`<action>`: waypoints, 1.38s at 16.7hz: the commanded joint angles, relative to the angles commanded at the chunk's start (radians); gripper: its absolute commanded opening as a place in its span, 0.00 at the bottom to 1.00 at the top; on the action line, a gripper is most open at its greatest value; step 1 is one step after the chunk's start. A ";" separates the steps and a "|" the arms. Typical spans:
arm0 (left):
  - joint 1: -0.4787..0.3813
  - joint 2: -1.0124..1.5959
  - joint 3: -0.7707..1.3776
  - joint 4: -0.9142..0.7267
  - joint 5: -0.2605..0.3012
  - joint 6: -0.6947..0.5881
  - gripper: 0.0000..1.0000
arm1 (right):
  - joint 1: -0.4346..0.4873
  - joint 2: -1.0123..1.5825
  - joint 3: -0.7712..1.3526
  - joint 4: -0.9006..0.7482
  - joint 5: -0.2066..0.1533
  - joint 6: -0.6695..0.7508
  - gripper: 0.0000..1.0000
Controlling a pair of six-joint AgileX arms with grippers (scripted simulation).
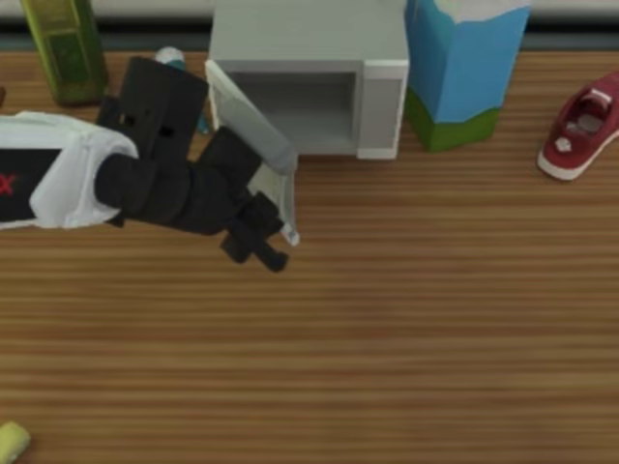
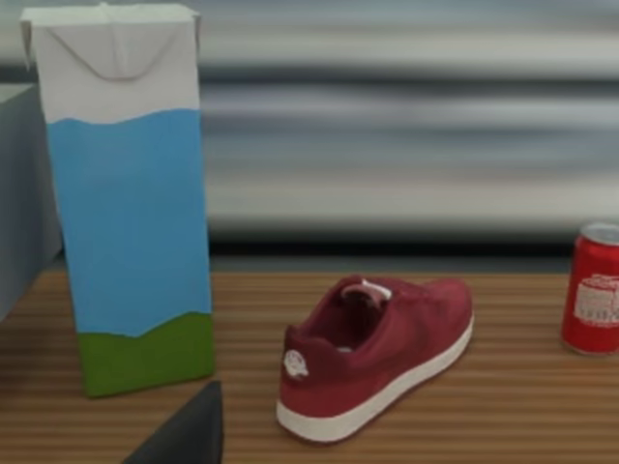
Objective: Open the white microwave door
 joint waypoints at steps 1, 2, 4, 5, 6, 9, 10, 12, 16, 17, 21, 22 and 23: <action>0.000 0.000 0.000 0.000 0.000 0.000 0.00 | 0.000 0.000 0.000 0.000 0.000 0.000 1.00; 0.000 0.000 0.000 0.000 0.000 0.000 0.00 | 0.000 0.000 0.000 0.000 0.000 0.000 1.00; 0.000 0.000 0.000 0.000 0.000 0.000 0.00 | 0.000 0.000 0.000 0.000 0.000 0.000 1.00; -0.006 0.000 -0.005 -0.001 0.007 -0.005 0.00 | 0.000 0.000 0.000 0.000 0.000 0.000 1.00; -0.005 0.001 -0.005 -0.002 0.008 -0.002 0.00 | 0.000 0.000 0.000 0.000 0.000 0.000 1.00; 0.009 -0.002 -0.004 -0.011 0.023 0.025 0.00 | 0.000 0.000 0.000 0.000 0.000 0.000 1.00; 0.013 -0.004 -0.002 -0.013 0.028 0.035 0.00 | 0.000 0.000 0.000 0.000 0.000 0.000 1.00; 0.024 -0.006 -0.003 -0.022 0.039 0.056 0.00 | 0.000 0.000 0.000 0.000 0.000 0.000 1.00; 0.026 -0.005 -0.003 -0.023 0.041 0.060 0.00 | 0.000 0.000 0.000 0.000 0.000 0.000 1.00; 0.026 -0.005 -0.003 -0.023 0.041 0.060 0.00 | 0.000 0.000 0.000 0.000 0.000 0.000 1.00; 0.026 -0.005 -0.003 -0.023 0.041 0.060 0.00 | 0.000 0.000 0.000 0.000 0.000 0.000 1.00; 0.026 -0.005 -0.003 -0.023 0.041 0.060 0.00 | 0.000 0.000 0.000 0.000 0.000 0.000 1.00; 0.026 -0.005 -0.003 -0.023 0.041 0.060 0.00 | 0.000 0.000 0.000 0.000 0.000 0.000 1.00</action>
